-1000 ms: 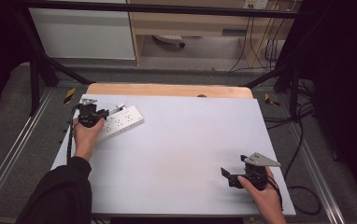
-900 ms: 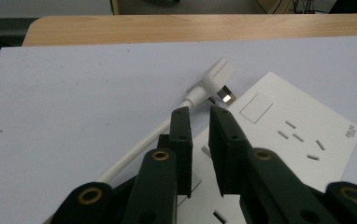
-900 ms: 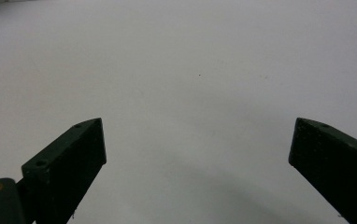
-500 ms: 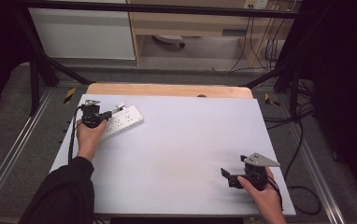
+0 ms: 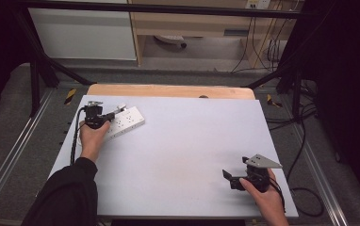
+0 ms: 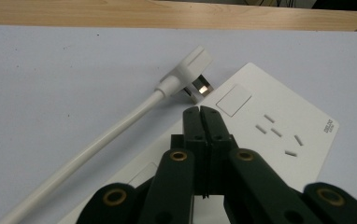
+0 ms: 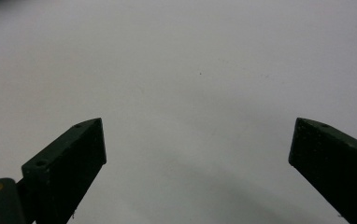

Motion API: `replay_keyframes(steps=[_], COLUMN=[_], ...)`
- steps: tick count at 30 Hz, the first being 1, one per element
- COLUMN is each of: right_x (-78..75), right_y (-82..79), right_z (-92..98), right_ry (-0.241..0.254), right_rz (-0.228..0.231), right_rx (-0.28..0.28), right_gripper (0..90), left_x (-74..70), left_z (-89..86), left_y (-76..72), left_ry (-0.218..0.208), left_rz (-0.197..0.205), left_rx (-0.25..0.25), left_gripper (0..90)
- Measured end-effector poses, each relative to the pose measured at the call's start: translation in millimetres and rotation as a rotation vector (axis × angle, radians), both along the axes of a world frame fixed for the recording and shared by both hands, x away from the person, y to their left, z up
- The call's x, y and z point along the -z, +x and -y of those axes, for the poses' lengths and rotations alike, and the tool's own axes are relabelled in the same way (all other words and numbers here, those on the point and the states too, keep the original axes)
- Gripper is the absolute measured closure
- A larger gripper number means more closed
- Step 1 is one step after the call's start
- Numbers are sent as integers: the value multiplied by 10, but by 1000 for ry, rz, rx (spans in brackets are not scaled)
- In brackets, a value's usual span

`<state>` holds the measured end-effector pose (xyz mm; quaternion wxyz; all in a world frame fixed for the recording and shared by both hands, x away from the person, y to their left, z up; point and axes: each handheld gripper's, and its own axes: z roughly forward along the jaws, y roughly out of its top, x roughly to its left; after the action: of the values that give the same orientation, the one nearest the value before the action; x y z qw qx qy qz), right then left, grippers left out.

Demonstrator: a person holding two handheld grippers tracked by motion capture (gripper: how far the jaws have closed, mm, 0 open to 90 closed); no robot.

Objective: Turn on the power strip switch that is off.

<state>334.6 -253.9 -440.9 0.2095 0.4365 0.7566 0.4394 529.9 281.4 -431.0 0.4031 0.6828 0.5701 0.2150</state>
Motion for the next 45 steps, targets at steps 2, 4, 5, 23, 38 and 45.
replay_keyframes(steps=[2, 4, 5, 23, 38, 45], right_x=[-1, 0, 0, 0, 7, 7], right_y=[-2, -1, -1, -3, 1, 1], right_z=[0, 2, 2, 3, 8, 10], right_ry=[-1, -2, -1, -6, -10, -7], right_rz=[0, -1, -1, 0, -4, -4], right_rx=[-2, -2, -1, -4, -3, -1], right_gripper=[45, 45, 45, 45, 44, 44], left_x=[3, 8, 11, 34, 36, 38], left_z=[-1, -5, -6, -6, -13, -22], left_y=[2, 3, 4, 8, 6, 9], left_ry=[1, 5, 6, 10, 13, 6], left_rz=[-1, -1, -1, 0, -1, -2], left_rx=[-1, -5, -5, 0, 17, 20], left_gripper=[899, 899, 899, 899, 899, 900])
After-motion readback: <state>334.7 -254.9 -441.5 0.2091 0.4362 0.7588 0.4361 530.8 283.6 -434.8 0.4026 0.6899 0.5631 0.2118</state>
